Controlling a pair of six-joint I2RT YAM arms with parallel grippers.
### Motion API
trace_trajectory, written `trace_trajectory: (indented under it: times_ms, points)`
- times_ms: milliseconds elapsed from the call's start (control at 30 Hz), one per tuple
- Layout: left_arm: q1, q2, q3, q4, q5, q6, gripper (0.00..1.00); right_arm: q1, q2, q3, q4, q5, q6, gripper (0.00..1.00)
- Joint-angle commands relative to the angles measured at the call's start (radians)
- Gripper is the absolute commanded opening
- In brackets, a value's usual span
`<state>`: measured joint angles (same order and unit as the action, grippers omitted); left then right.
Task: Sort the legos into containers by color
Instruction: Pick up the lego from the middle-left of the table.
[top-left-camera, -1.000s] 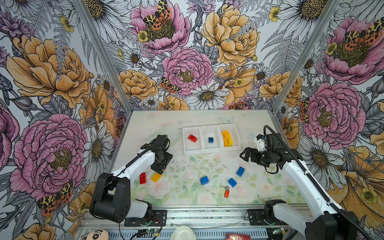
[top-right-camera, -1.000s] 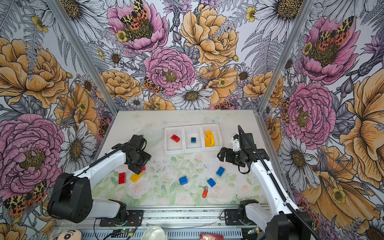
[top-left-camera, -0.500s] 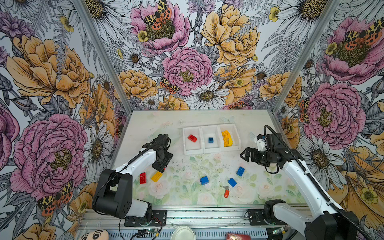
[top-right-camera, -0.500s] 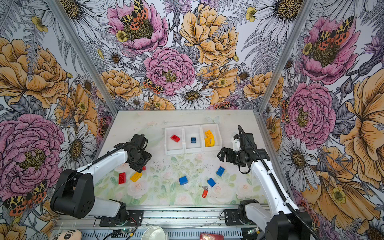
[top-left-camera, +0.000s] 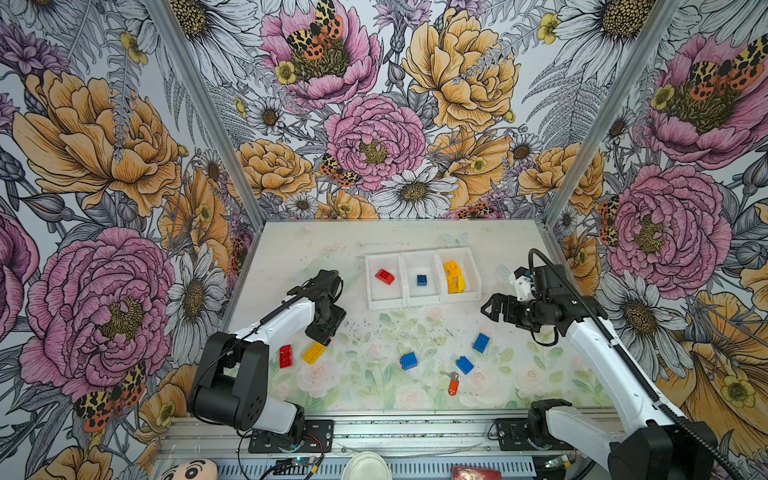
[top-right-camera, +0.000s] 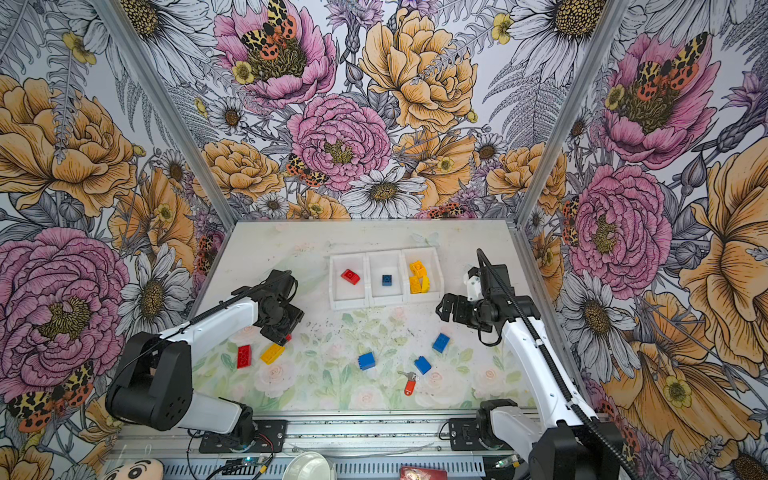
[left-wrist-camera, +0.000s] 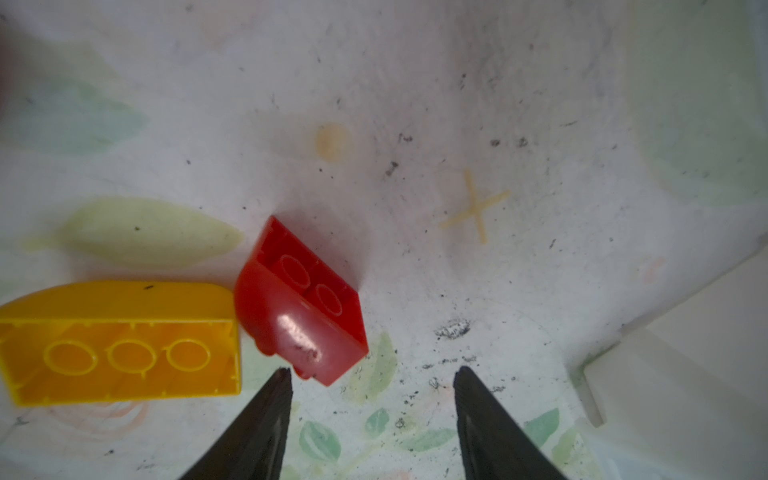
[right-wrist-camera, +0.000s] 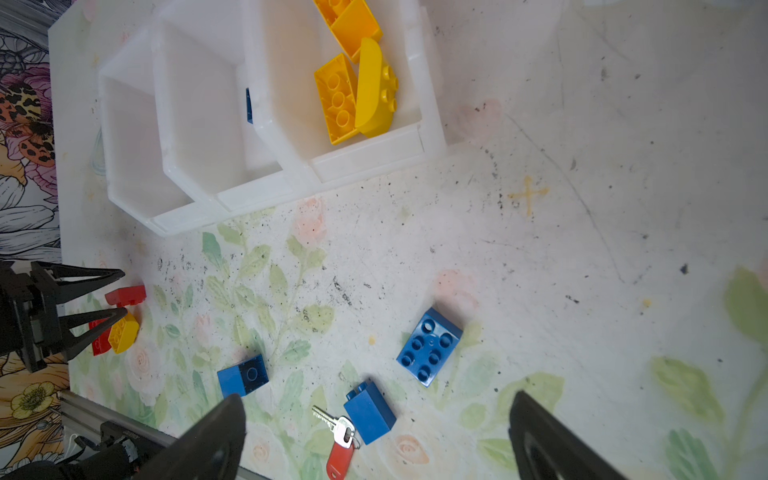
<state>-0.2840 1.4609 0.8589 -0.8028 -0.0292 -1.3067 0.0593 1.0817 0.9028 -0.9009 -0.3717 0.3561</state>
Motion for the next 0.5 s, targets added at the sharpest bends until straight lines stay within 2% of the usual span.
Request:
trace_trajectory:
  times_ms: [0, 167, 467]
  points:
    - [-0.002, 0.02, -0.008, 0.017, -0.023, -0.017, 0.61, -0.008, 0.006, 0.045, -0.003, -0.007, -0.019, 1.0]
    - [0.004, 0.026, -0.01, 0.017, -0.026, -0.025, 0.57, -0.012, 0.014, 0.047, -0.005, -0.009, -0.025, 1.0]
    - [0.017, 0.045, -0.014, 0.014, -0.019, -0.025, 0.45, -0.022, 0.01, 0.03, -0.003, -0.013, -0.031, 1.0]
